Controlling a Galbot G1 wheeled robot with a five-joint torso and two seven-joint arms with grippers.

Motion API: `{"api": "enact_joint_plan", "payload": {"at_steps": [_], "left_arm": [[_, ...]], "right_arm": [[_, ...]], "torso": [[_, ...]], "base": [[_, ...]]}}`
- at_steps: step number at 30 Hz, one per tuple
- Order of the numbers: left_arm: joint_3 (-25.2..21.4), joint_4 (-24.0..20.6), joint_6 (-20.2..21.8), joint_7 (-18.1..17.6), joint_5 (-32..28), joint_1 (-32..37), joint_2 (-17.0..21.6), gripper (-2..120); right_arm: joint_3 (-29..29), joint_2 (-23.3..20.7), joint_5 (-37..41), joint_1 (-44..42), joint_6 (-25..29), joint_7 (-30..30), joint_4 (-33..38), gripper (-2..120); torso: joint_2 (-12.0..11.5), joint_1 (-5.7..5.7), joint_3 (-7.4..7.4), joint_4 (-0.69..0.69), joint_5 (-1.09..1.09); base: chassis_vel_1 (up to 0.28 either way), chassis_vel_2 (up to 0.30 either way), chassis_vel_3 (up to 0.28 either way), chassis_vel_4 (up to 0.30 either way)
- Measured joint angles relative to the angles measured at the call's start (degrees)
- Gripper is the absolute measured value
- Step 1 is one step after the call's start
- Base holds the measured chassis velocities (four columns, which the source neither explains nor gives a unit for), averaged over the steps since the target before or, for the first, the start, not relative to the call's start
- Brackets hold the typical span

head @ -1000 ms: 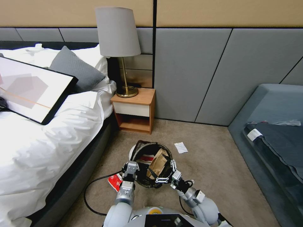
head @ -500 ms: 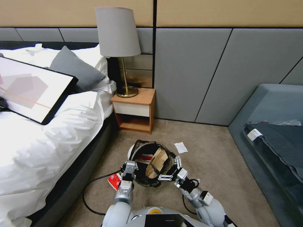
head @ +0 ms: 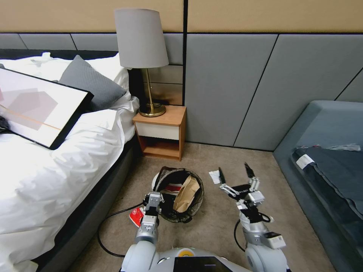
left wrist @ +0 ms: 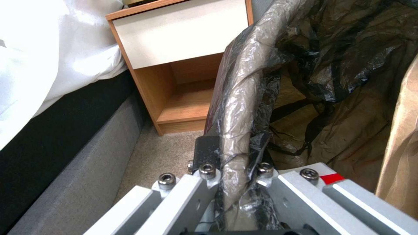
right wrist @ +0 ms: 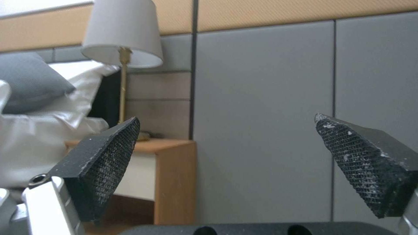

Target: Pick up the trash bin, then pick up the garbage from the floor and place it into the trash bin.

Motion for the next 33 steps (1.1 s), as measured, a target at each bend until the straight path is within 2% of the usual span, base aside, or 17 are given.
{"api": "enact_joint_plan", "payload": {"at_steps": [5,11,24,33], "left_arm": [[0.00,-0.11,0.00,-0.02,0.00,0.04,-0.04,0],[-0.03,-0.16,0.00,-0.02,0.01,0.10,-0.05,0],[0.05,-0.04,0.00,-0.02,0.08,0.05,-0.14,0],[0.02,-0.02,-0.01,-0.02,0.09,0.04,-0.14,0]], "right_arm": [[0.48,0.41,-0.12,1.54,1.04,-0.29,-4.46,100],[0.47,0.50,-0.07,1.91,1.40,-0.87,-6.40,100],[0.85,0.44,0.50,2.58,1.41,-2.29,-6.75,100],[1.15,0.20,0.68,3.07,1.26,-2.65,-6.70,100]], "torso": [[0.00,0.00,0.00,0.01,0.01],[0.00,0.00,0.00,0.00,0.00],[0.00,0.00,0.00,0.00,0.00],[0.00,0.01,0.01,0.00,0.00]], "base": [[0.000,0.000,0.000,0.000],[0.000,0.000,0.000,0.000],[0.000,0.000,0.000,0.000],[-0.109,0.107,0.103,-0.103]]}}
